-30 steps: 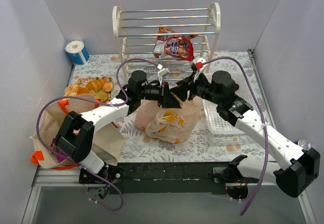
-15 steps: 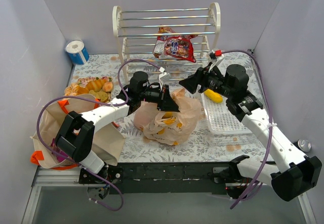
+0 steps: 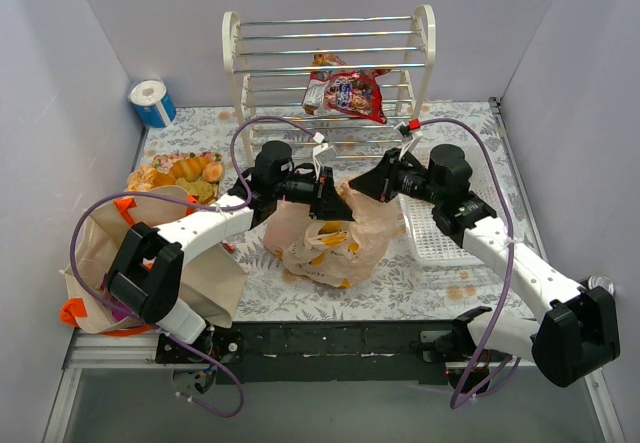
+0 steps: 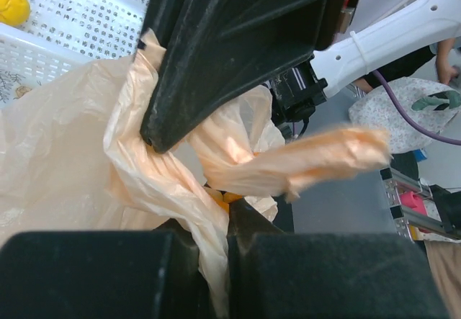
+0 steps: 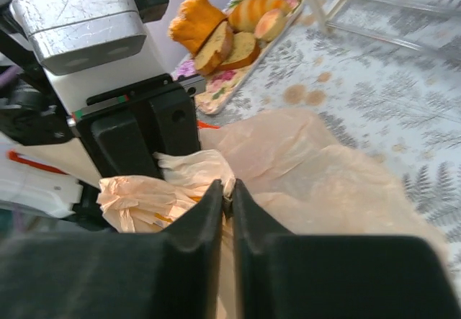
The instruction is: Place the mixed food into the grocery bags and tie them
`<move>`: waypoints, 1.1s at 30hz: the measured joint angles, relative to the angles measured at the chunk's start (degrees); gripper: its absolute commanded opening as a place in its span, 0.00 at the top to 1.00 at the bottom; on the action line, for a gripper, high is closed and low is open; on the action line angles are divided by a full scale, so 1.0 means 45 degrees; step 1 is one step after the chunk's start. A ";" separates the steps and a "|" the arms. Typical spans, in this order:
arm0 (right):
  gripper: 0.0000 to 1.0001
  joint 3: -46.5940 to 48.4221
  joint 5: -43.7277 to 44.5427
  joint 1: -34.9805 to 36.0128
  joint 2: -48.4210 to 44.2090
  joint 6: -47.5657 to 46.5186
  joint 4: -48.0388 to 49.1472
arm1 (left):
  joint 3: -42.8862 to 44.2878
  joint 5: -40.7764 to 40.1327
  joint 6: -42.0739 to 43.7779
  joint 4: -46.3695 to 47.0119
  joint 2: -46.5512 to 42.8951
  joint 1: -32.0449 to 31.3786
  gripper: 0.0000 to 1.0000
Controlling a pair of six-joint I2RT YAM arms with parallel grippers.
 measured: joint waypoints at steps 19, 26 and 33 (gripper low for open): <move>0.99 -0.0316 0.0559 0.0005 -0.0845 0.0199 0.0408 | 0.0617 -0.1302 0.1870 -0.2909 -0.1831 0.0000 0.02; 0.99 -0.0311 0.0811 0.0087 -0.0840 0.0117 0.0384 | 0.1535 -0.1783 0.1695 -0.3400 -0.2084 0.0000 0.02; 0.99 -0.0311 0.1277 0.0262 -0.0840 -0.0053 0.0170 | 0.2059 -0.4391 0.1564 -0.3478 -0.2385 -0.0015 0.02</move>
